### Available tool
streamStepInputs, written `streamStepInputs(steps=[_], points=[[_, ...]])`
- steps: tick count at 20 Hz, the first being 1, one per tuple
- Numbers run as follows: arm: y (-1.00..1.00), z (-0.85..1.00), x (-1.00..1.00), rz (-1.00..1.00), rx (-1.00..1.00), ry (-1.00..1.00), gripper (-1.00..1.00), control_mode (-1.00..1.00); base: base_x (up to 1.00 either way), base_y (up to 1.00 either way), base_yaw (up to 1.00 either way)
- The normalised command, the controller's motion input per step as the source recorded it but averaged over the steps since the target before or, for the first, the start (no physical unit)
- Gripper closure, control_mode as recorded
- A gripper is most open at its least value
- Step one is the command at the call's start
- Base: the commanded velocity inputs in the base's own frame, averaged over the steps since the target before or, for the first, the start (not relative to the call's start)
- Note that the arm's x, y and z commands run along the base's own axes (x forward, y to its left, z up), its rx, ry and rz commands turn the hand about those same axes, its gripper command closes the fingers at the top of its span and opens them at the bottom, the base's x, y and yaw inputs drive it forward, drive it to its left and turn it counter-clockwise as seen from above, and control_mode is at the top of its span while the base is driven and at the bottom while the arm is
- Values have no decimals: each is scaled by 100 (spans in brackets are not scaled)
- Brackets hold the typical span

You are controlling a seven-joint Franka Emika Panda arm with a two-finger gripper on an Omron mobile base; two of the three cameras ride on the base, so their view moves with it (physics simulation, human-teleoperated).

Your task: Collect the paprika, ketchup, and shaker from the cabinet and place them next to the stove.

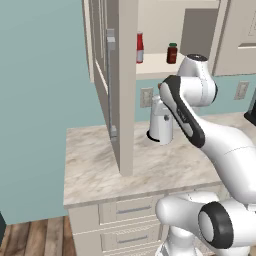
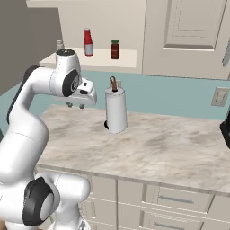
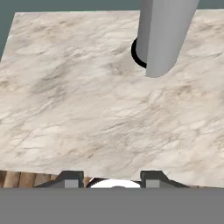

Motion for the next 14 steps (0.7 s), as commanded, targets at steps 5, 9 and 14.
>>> streamStepInputs(steps=[5,9,14], points=[[-2,-1,-2,0,-2,-11,-100,-100,0,0,0],[-19,31,-38,0,-11,-55,-100,-100,0,0,0],[-28,83,-33,0,-12,-52,-100,-100,0,0,0]])
